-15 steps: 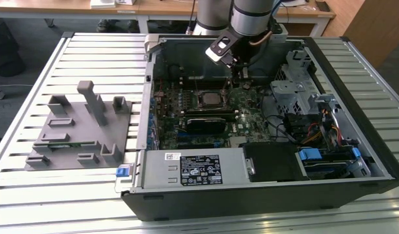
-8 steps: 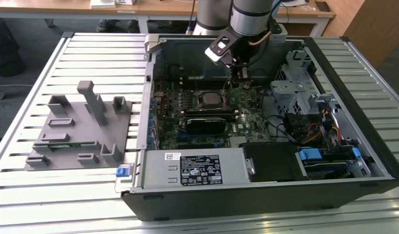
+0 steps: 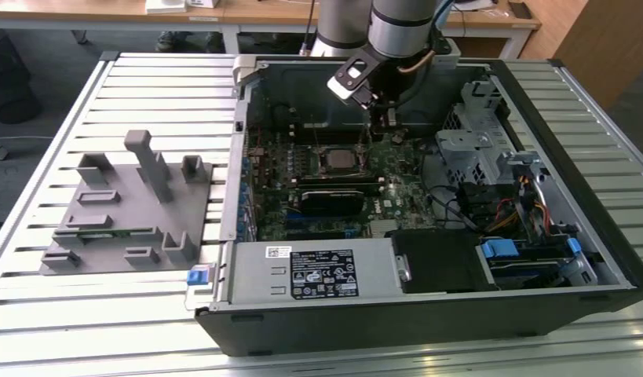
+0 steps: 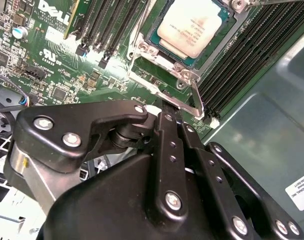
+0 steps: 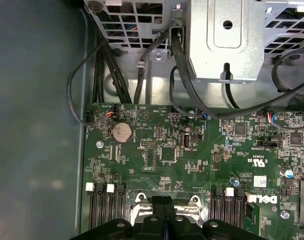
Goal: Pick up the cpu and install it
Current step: 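Close the cpu cover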
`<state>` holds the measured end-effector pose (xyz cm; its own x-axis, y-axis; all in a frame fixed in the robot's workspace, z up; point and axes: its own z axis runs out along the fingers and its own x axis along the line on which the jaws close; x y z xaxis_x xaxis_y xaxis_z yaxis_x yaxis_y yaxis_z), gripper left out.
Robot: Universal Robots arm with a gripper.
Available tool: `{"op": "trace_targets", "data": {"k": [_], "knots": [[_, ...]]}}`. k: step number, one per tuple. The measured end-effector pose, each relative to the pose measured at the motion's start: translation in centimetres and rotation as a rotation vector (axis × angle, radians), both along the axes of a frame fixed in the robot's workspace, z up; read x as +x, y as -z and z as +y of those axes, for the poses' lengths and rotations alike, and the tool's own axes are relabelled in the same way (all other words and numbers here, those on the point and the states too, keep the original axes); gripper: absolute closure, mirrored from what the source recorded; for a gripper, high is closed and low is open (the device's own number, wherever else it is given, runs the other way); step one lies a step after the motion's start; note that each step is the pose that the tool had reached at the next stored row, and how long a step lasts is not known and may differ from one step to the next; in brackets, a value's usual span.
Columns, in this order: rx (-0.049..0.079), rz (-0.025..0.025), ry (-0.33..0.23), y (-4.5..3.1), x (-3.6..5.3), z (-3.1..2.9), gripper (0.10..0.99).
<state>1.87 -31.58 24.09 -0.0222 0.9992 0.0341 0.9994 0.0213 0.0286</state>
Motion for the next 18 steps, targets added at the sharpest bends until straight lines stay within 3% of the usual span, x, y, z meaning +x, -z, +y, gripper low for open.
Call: {"op": "trace_targets", "data": {"k": [18], "knots": [[0.0,0.0,0.0,0.01,-0.86,0.0,0.98]]}}
